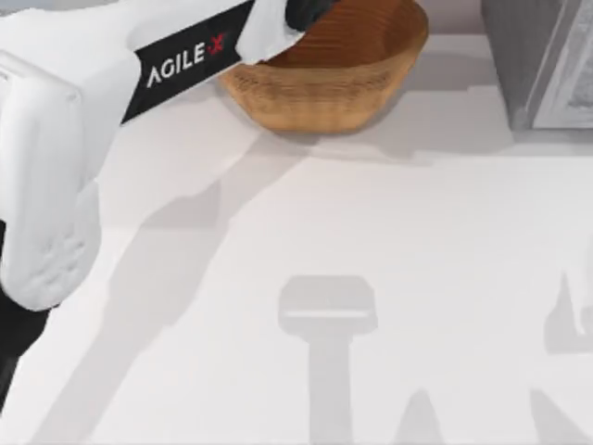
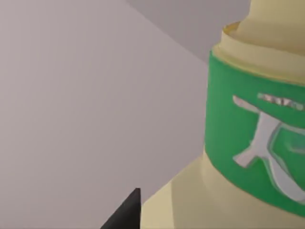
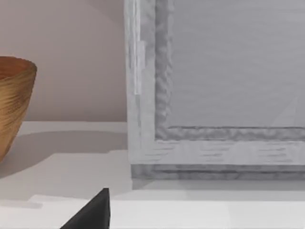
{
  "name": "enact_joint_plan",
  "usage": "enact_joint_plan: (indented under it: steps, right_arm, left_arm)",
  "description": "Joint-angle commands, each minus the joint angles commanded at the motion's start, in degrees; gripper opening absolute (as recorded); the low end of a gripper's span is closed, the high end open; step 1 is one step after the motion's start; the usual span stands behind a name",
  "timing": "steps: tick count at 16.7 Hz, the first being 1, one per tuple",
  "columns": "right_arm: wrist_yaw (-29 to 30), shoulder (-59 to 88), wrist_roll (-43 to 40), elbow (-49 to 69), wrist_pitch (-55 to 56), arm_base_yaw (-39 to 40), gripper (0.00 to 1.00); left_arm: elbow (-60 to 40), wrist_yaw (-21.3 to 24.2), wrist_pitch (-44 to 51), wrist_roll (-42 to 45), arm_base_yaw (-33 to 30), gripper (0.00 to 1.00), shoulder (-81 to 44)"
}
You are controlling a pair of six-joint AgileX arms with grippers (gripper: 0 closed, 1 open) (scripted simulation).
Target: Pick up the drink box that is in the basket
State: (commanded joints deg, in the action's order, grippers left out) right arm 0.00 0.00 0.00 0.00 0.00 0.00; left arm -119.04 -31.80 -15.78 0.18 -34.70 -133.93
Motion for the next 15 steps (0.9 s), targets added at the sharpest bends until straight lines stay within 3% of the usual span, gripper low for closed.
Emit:
enact_joint_plan:
  steps: [8,15]
  right_arm:
    - [0.0,0.0,0.0,0.0,0.0,0.0,1.0]
    - [0.0,0.0,0.0,0.0,0.0,0.0,1.0]
  left_arm:
    - [3.6,1.2,1.3,0.8,0.6,0.0,2.4]
    - [29.4,7.2,6.2,1.1,7.4,0.0,26.5]
